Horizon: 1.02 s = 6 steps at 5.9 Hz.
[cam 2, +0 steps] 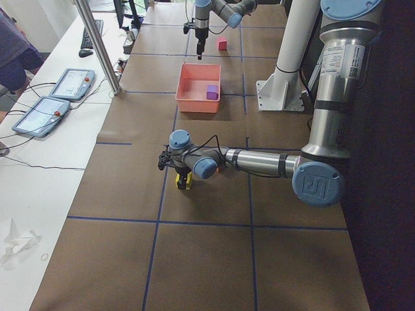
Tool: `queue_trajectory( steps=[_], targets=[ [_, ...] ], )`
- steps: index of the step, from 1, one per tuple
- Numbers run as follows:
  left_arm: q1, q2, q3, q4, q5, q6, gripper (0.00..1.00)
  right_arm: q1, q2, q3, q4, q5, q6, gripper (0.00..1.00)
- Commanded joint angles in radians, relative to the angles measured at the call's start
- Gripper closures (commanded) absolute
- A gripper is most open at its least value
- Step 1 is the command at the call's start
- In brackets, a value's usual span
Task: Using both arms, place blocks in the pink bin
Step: 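Grasp the yellow cube with the left gripper while the right gripper withdraws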
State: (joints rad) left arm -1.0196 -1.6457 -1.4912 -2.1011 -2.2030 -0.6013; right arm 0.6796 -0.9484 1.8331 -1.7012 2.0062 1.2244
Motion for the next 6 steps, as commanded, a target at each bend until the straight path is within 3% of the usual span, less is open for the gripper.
queue_trajectory(
  steps=[1, 2, 3, 5, 6],
  targets=[
    [-0.002, -0.038, -0.047, 0.012, 0.002, -0.003, 0.53, 0.006, -0.003, 0.0, 0.0, 0.002, -0.008, 0.0],
    [-0.013, -0.055, -0.09, 0.016, 0.002, -0.006, 0.53, 0.027, -0.006, 0.008, 0.0, 0.012, -0.038, 0.0],
    [-0.02, -0.106, -0.159, 0.109, 0.0, -0.034, 0.53, 0.05, -0.053, 0.053, -0.001, 0.011, -0.096, 0.0],
    [-0.017, -0.263, -0.359, 0.486, 0.003, -0.095, 0.52, 0.115, -0.25, 0.185, 0.008, 0.014, -0.349, 0.0],
    [0.007, -0.376, -0.372, 0.565, 0.029, -0.218, 0.53, 0.15, -0.361, 0.24, 0.009, 0.008, -0.473, 0.0]
  ],
)
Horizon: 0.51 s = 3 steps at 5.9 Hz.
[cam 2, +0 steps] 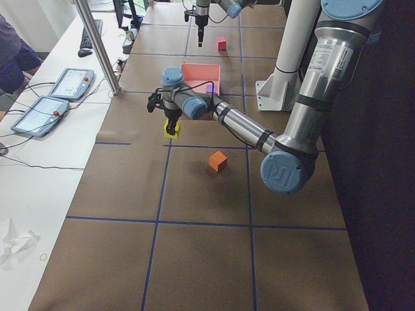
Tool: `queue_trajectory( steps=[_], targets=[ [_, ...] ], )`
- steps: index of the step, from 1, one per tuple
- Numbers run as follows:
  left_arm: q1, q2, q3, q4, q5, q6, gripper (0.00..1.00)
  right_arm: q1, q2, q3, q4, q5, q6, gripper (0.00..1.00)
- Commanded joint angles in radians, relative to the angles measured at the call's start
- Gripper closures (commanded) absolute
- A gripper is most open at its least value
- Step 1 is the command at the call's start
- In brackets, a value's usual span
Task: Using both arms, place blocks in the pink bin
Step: 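Carry the yellow cube into the pink bin and release it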
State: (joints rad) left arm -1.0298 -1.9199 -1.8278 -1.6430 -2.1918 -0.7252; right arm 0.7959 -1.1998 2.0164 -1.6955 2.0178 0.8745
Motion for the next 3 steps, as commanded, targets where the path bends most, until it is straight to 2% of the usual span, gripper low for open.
queue_trajectory(
  steps=[1, 2, 3],
  targets=[
    [0.128, -0.161, -0.034, 0.107, 0.061, -0.238, 0.53, 0.072, -0.195, 0.1, 0.004, -0.002, -0.214, 0.0],
    [0.245, -0.221, -0.028, 0.109, 0.155, -0.357, 0.53, 0.103, -0.266, 0.11, 0.064, 0.016, -0.253, 0.0],
    [0.346, -0.272, -0.004, 0.109, 0.217, -0.44, 0.53, 0.109, -0.387, 0.101, 0.233, 0.033, -0.268, 0.0]
  ],
)
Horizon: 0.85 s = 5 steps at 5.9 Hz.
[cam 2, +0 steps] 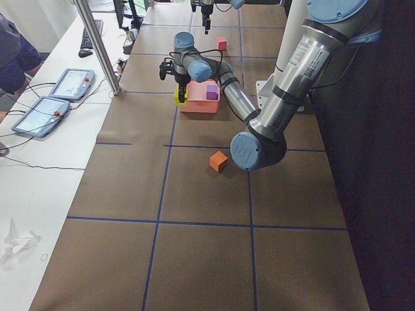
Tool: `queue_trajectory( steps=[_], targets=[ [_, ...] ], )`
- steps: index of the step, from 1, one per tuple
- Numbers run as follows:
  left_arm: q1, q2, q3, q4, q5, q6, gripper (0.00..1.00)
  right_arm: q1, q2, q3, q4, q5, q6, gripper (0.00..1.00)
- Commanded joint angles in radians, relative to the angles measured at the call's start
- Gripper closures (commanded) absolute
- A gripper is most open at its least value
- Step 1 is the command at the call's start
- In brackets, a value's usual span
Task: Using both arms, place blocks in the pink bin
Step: 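Carry the yellow cube into the pink bin and release it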
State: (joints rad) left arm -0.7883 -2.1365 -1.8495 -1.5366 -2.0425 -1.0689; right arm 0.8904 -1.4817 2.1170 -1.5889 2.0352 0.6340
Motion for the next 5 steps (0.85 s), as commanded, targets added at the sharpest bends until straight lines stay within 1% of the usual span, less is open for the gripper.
queue_trajectory(
  steps=[1, 2, 3, 4, 5],
  targets=[
    [0.157, -0.124, 0.07, 0.003, 0.124, -0.153, 0.53, 0.018, -0.196, -0.021, 0.25, 0.025, -0.033, 0.0],
    [0.187, -0.182, 0.128, 0.003, 0.142, -0.193, 0.23, 0.018, -0.256, -0.052, 0.356, 0.025, -0.033, 0.0],
    [0.195, -0.178, 0.121, 0.001, 0.195, -0.197, 0.0, 0.016, -0.297, -0.118, 0.501, 0.025, -0.014, 0.0],
    [0.195, -0.178, 0.121, 0.001, 0.196, -0.197, 0.0, 0.012, -0.293, -0.174, 0.565, 0.02, 0.039, 0.0],
    [0.195, -0.177, 0.116, 0.001, 0.196, -0.197, 0.0, -0.017, -0.295, -0.189, 0.595, 0.02, 0.121, 0.0]
  ],
)
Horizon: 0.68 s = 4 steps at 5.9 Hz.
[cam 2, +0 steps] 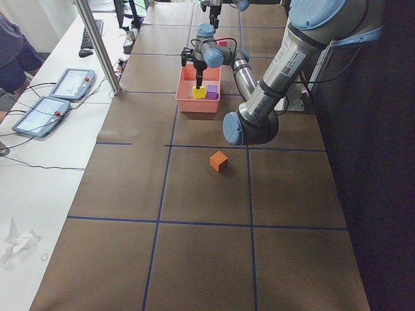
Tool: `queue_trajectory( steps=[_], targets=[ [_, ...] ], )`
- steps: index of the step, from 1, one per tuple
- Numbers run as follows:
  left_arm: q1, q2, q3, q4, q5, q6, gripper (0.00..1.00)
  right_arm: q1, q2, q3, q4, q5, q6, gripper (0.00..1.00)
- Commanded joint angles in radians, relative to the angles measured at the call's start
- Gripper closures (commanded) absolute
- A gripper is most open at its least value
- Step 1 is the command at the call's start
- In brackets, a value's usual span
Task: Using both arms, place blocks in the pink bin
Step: 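Carry the yellow cube into the pink bin and release it, then grasp the magenta cube with the right gripper while the left gripper withdraws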
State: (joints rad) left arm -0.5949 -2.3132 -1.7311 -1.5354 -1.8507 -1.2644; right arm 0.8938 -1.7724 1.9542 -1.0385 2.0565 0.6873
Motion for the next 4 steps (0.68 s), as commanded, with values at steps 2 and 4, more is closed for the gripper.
queue_trajectory(
  steps=[2, 4],
  targets=[
    [0.001, 0.003, -0.005, 0.0, 0.005, -0.001, 0.0, -0.103, 0.002, -0.026, 0.045, -0.028, 0.173, 0.0],
    [0.004, 0.008, -0.005, 0.0, 0.005, -0.001, 0.0, -0.176, -0.031, -0.029, 0.035, -0.058, 0.164, 0.0]
  ],
)
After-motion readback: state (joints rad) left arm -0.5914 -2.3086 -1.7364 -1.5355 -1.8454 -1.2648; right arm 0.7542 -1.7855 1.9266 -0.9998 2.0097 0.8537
